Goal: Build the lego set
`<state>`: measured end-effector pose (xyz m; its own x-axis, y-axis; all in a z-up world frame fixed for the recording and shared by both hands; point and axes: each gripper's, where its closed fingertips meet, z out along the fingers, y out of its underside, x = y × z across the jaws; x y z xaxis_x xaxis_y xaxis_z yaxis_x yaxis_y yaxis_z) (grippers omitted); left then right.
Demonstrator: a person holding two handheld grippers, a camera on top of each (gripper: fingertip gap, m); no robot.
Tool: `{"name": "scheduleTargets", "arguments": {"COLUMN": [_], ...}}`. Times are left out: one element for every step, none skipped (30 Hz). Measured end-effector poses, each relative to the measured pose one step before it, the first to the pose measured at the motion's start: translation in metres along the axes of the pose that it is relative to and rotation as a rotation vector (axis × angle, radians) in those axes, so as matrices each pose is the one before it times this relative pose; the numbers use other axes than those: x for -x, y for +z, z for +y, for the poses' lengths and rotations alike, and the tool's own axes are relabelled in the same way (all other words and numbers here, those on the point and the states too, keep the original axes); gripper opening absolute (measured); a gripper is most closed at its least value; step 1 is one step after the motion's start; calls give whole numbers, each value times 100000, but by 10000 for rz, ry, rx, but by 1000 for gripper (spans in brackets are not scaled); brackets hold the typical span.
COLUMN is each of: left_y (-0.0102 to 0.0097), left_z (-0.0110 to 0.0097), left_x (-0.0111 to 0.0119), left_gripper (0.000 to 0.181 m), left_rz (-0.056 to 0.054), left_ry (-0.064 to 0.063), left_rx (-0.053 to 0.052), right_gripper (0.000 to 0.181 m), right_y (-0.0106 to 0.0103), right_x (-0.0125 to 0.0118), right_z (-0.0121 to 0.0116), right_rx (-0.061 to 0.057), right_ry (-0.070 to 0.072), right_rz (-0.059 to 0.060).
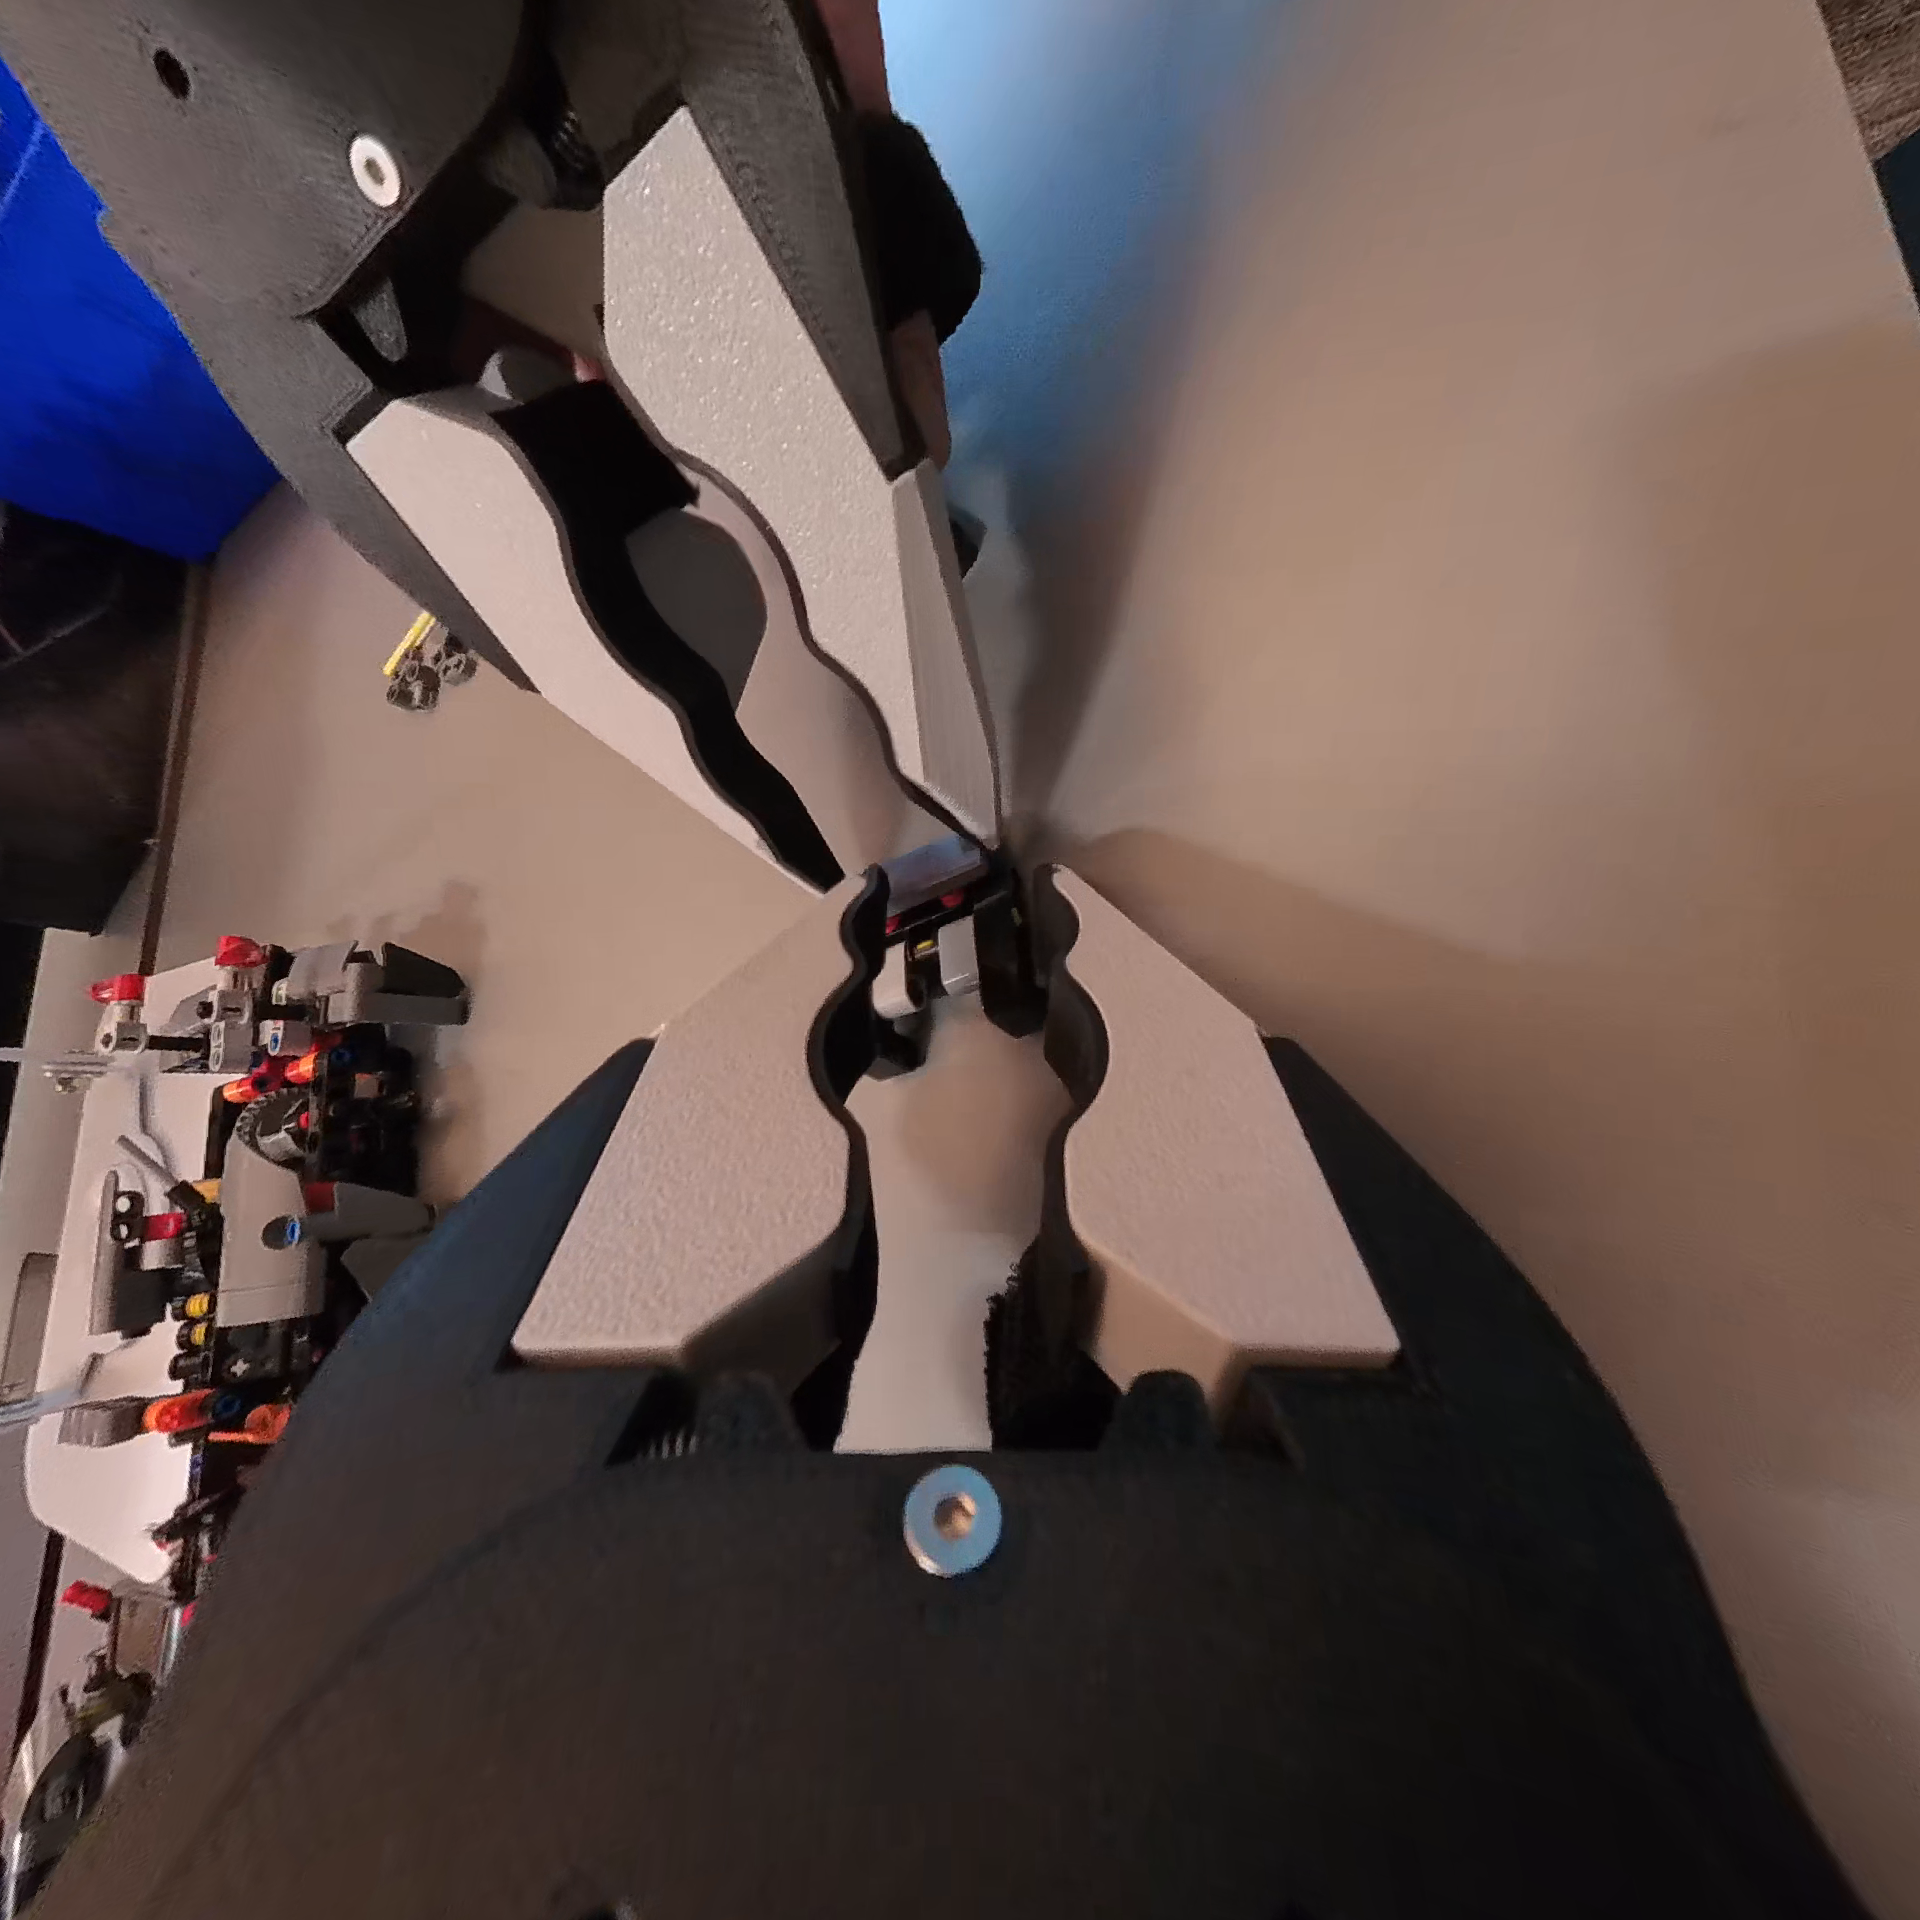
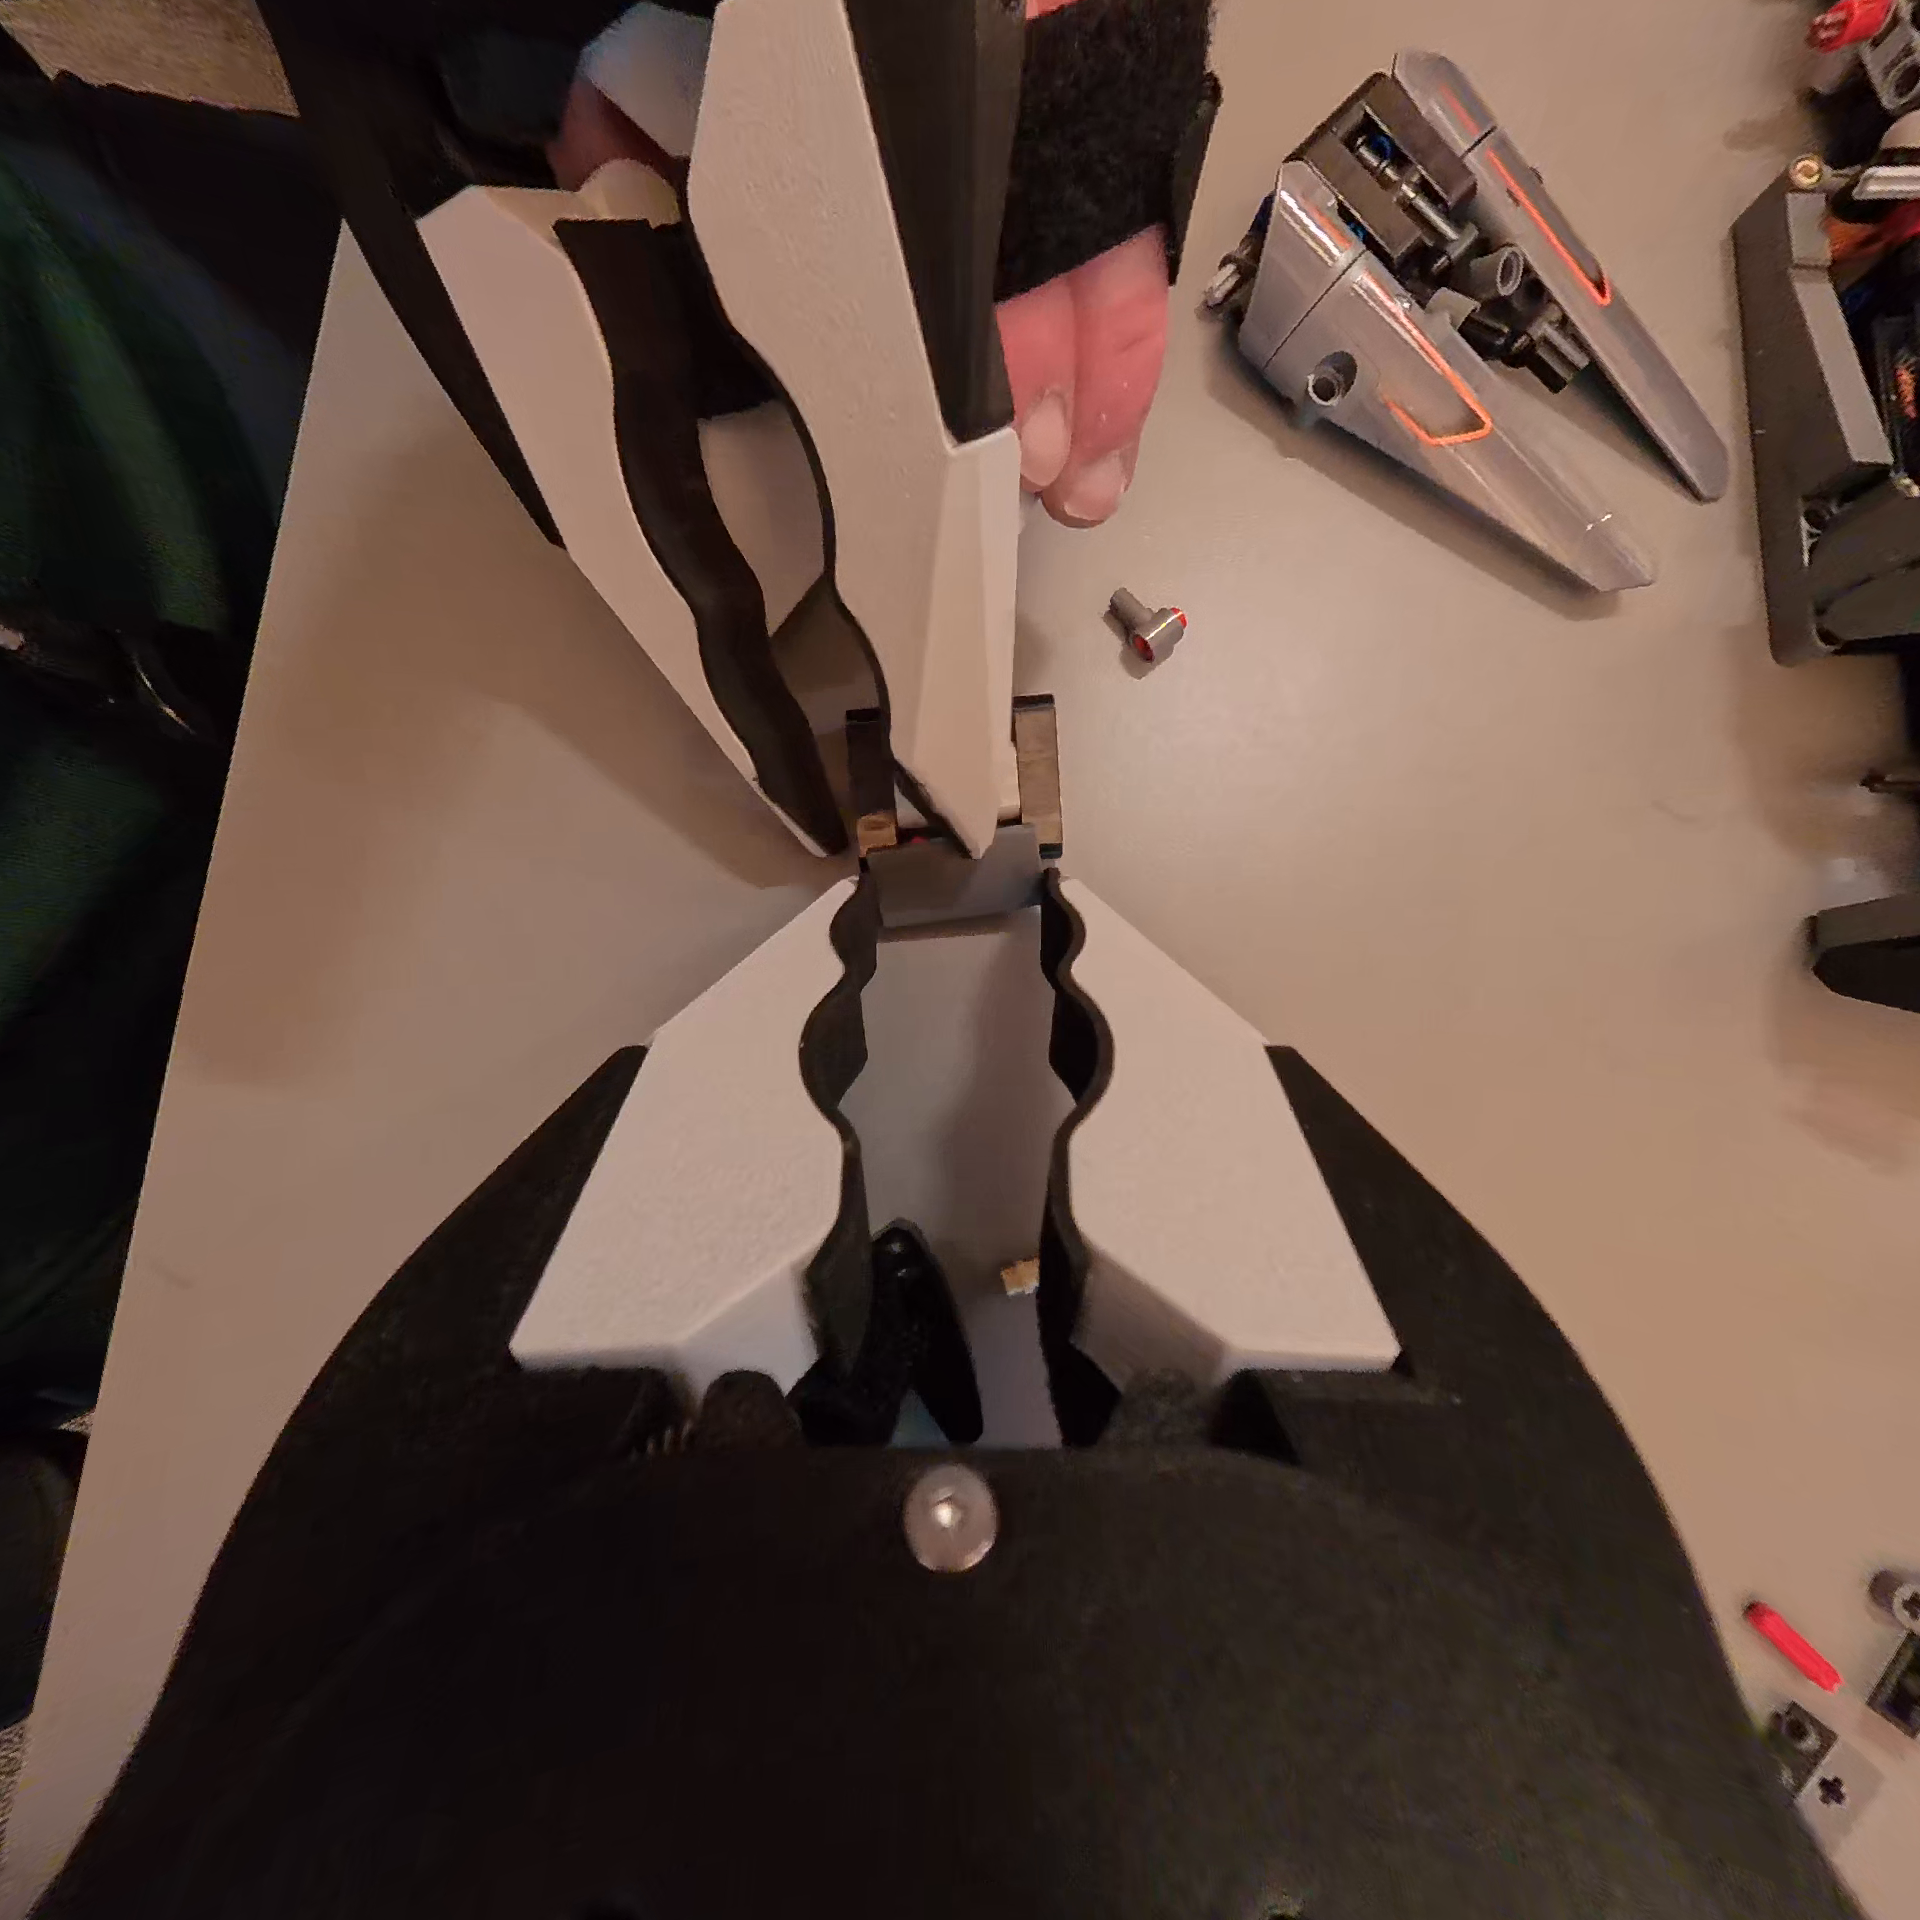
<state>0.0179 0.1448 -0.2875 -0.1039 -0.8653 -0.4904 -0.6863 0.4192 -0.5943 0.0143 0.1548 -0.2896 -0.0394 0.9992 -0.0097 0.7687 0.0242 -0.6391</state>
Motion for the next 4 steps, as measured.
{"name": "scheduleTargets", "arguments": {"left_y": [79,101,35,8], "left_z": [29,87,-45,11], "left_x": [-103,-60,26,-21], "left_gripper": [26,25,24,23], "left_rz": [47,1,-60,14], "left_ry": [27,49,61,-27], "left_rx": [40,60,-37,-20], "right_gripper": [29,29,29,29], "right_y": [-5,-17,-4,17], "right_x": [-60,-31,34,28], "right_z": [-16,-44,-41,-29], "right_rx": [19,-3,1,12], "right_ry": [73,49,-1,-15], "right_rz": [28,18,-11,-7]}}
